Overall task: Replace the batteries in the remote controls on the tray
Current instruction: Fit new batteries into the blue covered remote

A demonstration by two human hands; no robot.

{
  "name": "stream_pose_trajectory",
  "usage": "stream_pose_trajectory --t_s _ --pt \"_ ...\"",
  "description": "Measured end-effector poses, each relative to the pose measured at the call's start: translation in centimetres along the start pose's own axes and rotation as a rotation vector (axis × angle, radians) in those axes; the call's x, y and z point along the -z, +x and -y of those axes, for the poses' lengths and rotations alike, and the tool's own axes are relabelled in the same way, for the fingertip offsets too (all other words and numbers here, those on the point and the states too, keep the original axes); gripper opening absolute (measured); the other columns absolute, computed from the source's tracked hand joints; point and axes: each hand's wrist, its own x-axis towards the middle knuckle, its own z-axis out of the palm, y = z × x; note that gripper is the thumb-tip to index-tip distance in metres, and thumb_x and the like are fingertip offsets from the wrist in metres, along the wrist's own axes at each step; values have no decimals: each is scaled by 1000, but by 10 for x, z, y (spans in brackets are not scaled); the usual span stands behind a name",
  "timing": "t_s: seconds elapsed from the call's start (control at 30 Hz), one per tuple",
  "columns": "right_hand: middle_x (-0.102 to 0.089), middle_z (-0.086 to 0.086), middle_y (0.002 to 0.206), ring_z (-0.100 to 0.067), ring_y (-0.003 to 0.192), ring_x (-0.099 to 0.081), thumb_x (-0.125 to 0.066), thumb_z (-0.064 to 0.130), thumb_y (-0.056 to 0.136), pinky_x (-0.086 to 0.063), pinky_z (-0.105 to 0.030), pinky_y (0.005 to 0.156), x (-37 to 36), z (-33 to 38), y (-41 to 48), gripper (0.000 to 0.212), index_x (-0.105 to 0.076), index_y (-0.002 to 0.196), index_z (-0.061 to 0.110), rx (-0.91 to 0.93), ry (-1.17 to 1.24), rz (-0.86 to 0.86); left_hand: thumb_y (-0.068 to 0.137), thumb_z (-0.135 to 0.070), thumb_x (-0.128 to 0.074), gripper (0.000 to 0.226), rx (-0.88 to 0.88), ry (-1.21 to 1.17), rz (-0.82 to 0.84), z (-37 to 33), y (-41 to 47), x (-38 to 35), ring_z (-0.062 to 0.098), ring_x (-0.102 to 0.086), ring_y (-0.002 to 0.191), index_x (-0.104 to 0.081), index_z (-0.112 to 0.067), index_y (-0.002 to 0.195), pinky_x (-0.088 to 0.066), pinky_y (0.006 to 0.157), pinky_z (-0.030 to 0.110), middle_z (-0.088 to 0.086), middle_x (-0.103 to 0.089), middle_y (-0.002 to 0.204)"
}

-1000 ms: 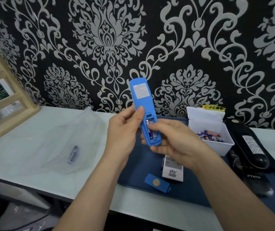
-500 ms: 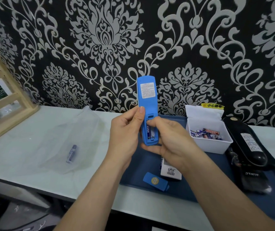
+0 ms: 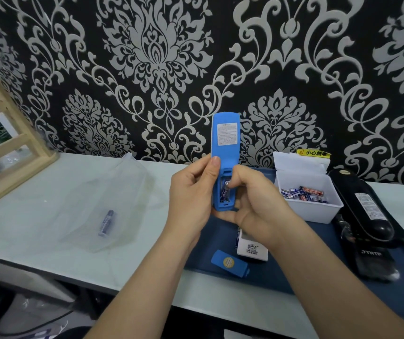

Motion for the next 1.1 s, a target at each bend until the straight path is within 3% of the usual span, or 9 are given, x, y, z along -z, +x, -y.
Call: stream_pose_trajectory --t_s 0.1,0.27,0.33,0.43,0.57,0.67,0.77,0.87,1.1 --pt "-67 -22 116 -31 102 -62 -46 4 79 -57 -49 86 4 4 1 42 -69 114 10 5 53 22 91 -15 -62 27 -165 222 -67 -1 3 8 4 -62 94 -64 -34 110 -50 80 17 -5 -66 104" --pt "-67 -9 88 -18 77 -65 -45 2 81 -55 -33 65 6 9 -2 33 -67 105 9 48 77 83 76 -18 -75 31 -372 786 109 5 1 7 -1 -52 86 -69 -32 104 -39 71 7 -13 -52 92" --pt "-67 -7 85 -14 72 -68 -48 0 83 -56 -30 60 3 7 -3 27 -65 101 9 52 53 122 77 -9 -72 26 -346 741 47 9 1 3 1 -55 81 -72 -27 96 -43 70 11 -12 -58 86" --pt "-70 -10 94 -20 86 -69 -61 7 81 -60 -36 75 9 11 -4 25 -65 106 8 92 87 178 81 -5 -70 17 -234 478 -41 6 4 1 7 -63 82 -72 -21 87 -52 76 21 -4 -68 85" --pt "-68 -7 90 -17 79 -67 -62 13 92 -57 -30 63 22 21 -4 12 -66 103 15 172 25 -14 88 -5 -64 5 64 -37 52 -8 8 6 18 -66 72 -69 -6 87 -55 66 25 10 -70 78" --pt "-65 -6 89 -14 77 -67 -62 16 94 -54 -26 58 30 21 -4 13 -61 107 16 203 -206 -130 84 -8 -71 6 224 499 363 -4 16 25 14 -59 59 -72 -11 88 -50 63 27 1 -66 63" --pt "-64 -5 92 -13 74 -67 -62 19 95 -54 -25 57 36 18 -3 22 -56 115 15 194 -439 -150 76 -26 -79 42 281 1122 694 9 12 28 3 -56 59 -67 -27 116 -43 65 22 -13 -60 61" --pt "-61 -4 92 -14 71 -64 -61 20 95 -55 -24 57 39 13 -4 24 -52 118 17 165 -624 -141 73 -31 -80 56 264 1228 794 15 4 16 1 -51 58 -61 -36 125 -41 61 23 -12 -56 61" --pt "-62 -8 95 -20 71 -65 -59 21 93 -60 -48 76 38 -5 -2 18 -49 107 14 215 -976 -173 71 -31 -79 31 141 1221 706 25 4 15 6 -56 59 -71 -29 101 -46 59 25 -8 -61 61"
